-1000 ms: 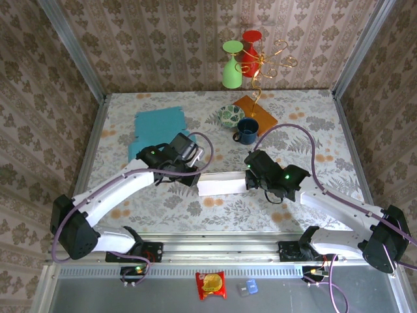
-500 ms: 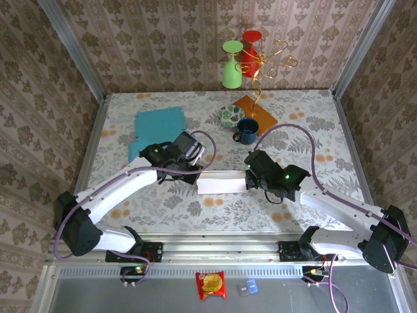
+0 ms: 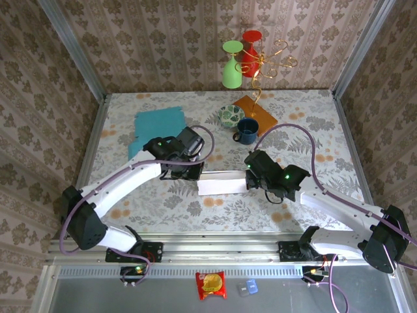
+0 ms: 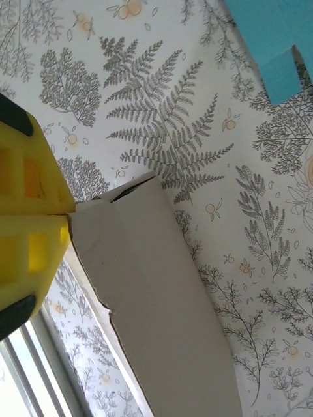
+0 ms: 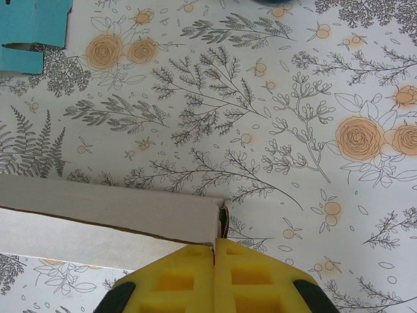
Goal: Fold the paper box
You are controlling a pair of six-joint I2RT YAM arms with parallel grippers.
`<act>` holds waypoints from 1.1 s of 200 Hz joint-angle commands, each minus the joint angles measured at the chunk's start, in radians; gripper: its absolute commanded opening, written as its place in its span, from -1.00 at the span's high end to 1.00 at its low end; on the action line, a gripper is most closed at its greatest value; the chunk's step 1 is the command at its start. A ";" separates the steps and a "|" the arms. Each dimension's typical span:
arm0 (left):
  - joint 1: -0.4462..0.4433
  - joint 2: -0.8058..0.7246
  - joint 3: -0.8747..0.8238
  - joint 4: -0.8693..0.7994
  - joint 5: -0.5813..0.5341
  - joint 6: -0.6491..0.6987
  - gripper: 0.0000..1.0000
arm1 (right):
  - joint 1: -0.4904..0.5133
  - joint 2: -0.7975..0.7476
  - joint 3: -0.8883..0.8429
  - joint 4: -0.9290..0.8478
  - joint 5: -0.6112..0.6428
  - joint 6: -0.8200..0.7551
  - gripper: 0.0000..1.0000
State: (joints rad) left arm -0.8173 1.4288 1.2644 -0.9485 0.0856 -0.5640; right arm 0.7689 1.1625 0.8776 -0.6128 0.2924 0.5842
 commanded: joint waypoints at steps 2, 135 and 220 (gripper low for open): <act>0.003 0.026 0.057 -0.039 0.064 -0.075 1.00 | 0.010 0.026 0.011 -0.049 -0.001 0.017 1.00; 0.041 0.053 0.078 -0.051 0.123 -0.140 1.00 | 0.014 0.028 0.007 -0.046 -0.006 0.013 1.00; 0.042 -0.018 -0.061 0.068 0.107 -0.142 1.00 | 0.016 0.025 -0.003 -0.034 -0.011 0.006 1.00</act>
State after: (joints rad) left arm -0.7761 1.4433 1.2522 -0.9401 0.1719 -0.6888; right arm 0.7708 1.1698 0.8803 -0.6086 0.3016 0.5835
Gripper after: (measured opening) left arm 0.064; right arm 0.061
